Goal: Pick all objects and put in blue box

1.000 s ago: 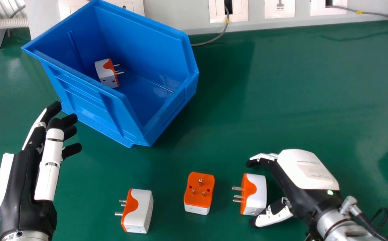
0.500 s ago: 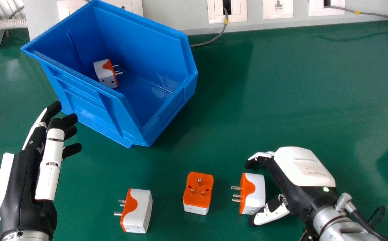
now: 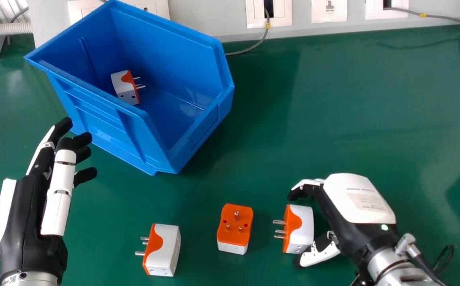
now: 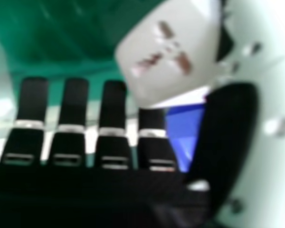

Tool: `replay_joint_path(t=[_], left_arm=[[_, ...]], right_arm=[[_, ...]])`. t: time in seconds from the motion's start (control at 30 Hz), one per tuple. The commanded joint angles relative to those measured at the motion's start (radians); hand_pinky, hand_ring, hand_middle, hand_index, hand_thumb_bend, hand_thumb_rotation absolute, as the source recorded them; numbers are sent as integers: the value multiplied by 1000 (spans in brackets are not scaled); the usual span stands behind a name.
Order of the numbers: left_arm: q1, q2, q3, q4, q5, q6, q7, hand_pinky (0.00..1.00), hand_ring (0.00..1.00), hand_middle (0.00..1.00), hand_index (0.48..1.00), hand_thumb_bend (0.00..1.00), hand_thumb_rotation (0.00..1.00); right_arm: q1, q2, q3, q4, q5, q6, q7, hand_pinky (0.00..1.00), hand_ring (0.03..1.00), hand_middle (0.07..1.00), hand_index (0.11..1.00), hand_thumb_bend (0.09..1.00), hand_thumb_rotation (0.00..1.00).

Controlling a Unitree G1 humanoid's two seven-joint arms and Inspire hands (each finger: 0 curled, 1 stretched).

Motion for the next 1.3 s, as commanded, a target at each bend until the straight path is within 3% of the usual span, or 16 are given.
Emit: replay_joint_path(t=[0.0,0.2,0.47,0.97,1.27], left_arm=[[-4,7,-3,-32,7,-1,4,773,853,847,903,296,904],[-5,8,-7,-38,12,6,6,776,855,846,902,300,904],[-7,6,-5,-44,12,18,8,777,855,846,902,303,904],[-10,5,-5,-50,6,27,6,777,854,845,899,309,903],[-13,5,-8,-55,11,33,7,777,853,845,897,311,903]], right_arm=[[-1,-10,5,23,-27,-2,-36,513,604,641,569,590,92],[3,-7,-2,5,-13,6,-32,427,520,589,535,544,47],[9,11,-11,-15,8,40,-7,387,474,559,517,520,24],[13,13,-43,-85,25,70,8,366,449,544,515,508,12],[24,28,-97,-238,55,121,54,346,437,538,525,499,6]])
